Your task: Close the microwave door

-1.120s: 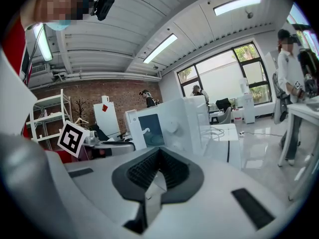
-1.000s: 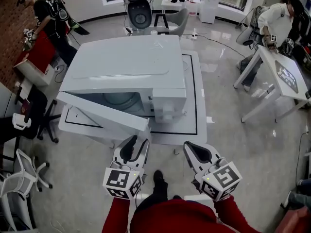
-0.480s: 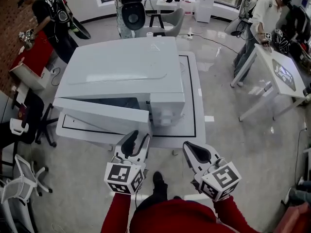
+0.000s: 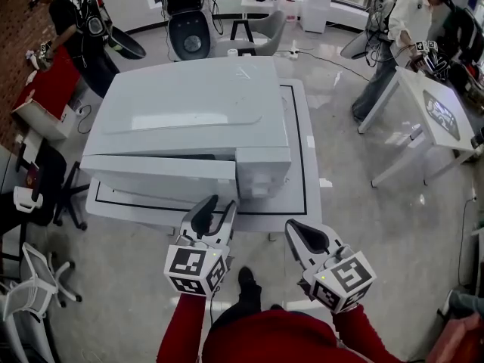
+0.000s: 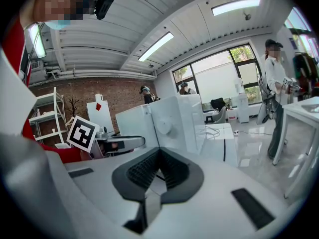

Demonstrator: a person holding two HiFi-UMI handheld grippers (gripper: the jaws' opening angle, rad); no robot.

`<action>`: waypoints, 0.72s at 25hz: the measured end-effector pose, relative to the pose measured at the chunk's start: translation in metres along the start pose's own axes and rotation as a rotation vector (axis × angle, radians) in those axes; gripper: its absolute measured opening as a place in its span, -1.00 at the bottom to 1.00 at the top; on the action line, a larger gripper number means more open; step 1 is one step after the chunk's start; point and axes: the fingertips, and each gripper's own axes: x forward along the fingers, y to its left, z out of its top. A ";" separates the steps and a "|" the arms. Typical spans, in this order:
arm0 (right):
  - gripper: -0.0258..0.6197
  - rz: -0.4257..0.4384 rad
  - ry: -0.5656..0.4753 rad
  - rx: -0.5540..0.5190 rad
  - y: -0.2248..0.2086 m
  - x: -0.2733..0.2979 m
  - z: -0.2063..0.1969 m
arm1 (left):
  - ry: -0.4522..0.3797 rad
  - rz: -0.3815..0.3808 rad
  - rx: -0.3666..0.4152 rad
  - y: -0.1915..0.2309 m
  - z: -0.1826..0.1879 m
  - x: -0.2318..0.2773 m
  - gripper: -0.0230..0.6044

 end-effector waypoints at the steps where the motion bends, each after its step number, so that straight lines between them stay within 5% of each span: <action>1: -0.88 -0.001 0.005 0.004 0.001 0.001 0.000 | -0.002 0.000 -0.003 0.000 0.001 0.001 -0.41; 13: -0.88 0.006 0.021 0.018 0.008 0.009 0.000 | -0.012 0.014 -0.012 0.003 0.005 0.004 -0.43; 18: -0.88 0.015 0.007 -0.003 0.010 0.013 0.004 | -0.015 0.066 -0.018 0.012 0.007 0.003 -0.64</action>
